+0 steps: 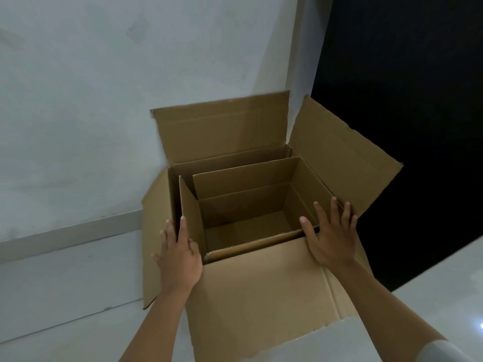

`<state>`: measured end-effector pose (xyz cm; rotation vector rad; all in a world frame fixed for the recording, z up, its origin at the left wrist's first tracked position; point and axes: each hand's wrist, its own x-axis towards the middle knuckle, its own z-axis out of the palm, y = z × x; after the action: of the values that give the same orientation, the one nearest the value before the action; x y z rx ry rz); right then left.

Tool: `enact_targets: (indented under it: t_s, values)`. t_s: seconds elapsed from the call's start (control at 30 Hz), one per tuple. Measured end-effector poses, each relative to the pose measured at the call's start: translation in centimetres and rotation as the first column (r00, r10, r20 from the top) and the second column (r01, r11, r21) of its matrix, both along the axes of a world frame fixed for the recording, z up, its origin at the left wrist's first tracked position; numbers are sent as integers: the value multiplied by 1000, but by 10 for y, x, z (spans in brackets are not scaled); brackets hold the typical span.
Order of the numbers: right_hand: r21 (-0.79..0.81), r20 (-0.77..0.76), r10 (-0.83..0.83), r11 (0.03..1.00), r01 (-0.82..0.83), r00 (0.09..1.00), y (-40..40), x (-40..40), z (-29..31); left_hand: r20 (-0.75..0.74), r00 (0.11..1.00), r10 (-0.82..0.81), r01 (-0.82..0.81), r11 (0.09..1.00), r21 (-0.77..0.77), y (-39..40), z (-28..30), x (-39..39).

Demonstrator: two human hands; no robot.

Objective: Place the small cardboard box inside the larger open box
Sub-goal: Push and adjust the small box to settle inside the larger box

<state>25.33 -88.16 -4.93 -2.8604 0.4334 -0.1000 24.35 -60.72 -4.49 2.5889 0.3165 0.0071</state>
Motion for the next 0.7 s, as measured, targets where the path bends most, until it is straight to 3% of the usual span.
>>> enact_targets:
  t_s: [0.47, 0.6, 0.7]
  values:
    - [41, 48, 25, 999, -27, 999, -4, 20, -4, 64, 998, -10, 16, 994, -105, -1, -4, 13]
    - [29, -51, 65, 998, -64, 997, -7, 17, 0, -9, 999, -46, 45, 998, -53, 3, -3, 13]
    - [19, -38, 141, 990, -140, 989, -10, 13, 3, -32, 999, -15, 11, 994, -108, 4, 4, 10]
